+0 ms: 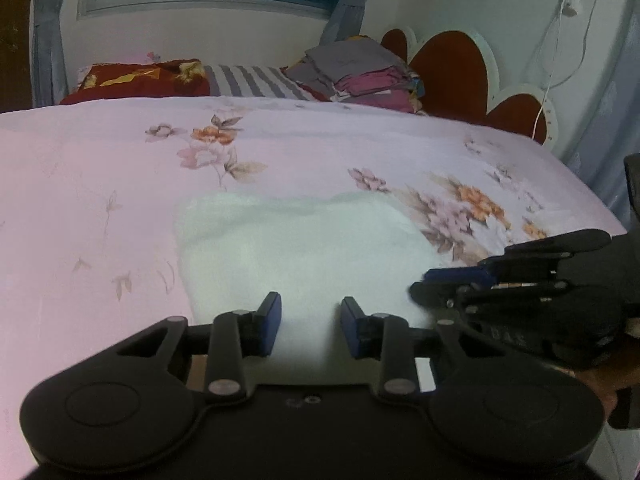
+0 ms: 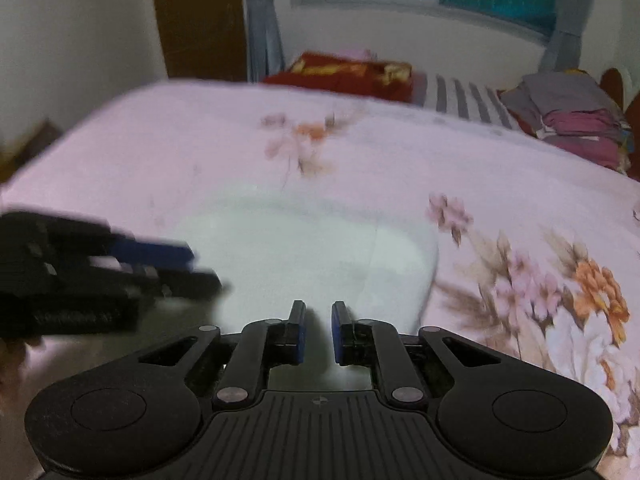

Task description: Fold small clothes

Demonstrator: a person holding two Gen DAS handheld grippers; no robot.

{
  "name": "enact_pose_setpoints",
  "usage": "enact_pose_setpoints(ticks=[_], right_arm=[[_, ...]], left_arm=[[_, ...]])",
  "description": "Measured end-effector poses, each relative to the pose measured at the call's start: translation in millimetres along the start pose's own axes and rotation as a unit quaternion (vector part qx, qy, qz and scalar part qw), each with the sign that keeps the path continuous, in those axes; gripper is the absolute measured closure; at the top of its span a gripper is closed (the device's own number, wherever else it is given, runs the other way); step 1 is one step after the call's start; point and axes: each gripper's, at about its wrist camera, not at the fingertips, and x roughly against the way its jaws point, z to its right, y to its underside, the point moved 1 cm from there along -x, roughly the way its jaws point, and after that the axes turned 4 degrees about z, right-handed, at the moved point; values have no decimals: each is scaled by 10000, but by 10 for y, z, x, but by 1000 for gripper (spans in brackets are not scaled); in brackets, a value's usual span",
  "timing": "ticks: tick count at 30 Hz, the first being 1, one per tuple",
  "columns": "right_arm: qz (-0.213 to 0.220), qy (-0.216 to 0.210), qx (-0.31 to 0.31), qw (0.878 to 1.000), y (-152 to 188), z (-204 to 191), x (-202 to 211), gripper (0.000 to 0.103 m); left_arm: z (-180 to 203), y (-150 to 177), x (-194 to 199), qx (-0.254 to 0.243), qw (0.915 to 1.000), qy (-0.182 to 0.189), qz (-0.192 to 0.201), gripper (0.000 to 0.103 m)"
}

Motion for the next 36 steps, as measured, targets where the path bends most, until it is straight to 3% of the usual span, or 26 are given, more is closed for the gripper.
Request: enact_pose_setpoints(ticks=[3, 5, 8, 12, 15, 18, 23, 33, 36], right_arm=[[-47, 440, 87, 9990, 120, 72, -24, 92], [-26, 478, -76, 9988, 118, 118, 72, 91], [232, 57, 38, 9997, 173, 41, 351, 92], [-11, -379, 470, 9982, 462, -190, 439, 92], [-320, -101, 615, 9975, 714, -217, 381, 92], [-287, 154, 505, 9982, 817, -151, 481, 92], [-352, 166, 398, 9984, 912, -71, 551, 92], [467, -105, -354, 9982, 1049, 62, 1713, 92], [651, -117, -533, 9964, 1144, 24, 2082, 91]], left_arm=[[55, 77, 161, 15, 10000, -58, 63, 72], [99, 161, 288, 25, 9999, -76, 114, 72], [181, 361, 406, 18, 9999, -136, 57, 72], [253, 610, 482, 188, 9995, -255, -56, 72], [295, 751, 593, 315, 9989, -334, -61, 72], [369, 865, 679, 259, 9987, -435, -75, 72], [489, 930, 784, 283, 9974, -654, -50, 72], [1091, 1063, 1605, 343, 9947, -768, 593, 72], [1315, 1108, 1855, 309, 9932, -856, 731, 63]])
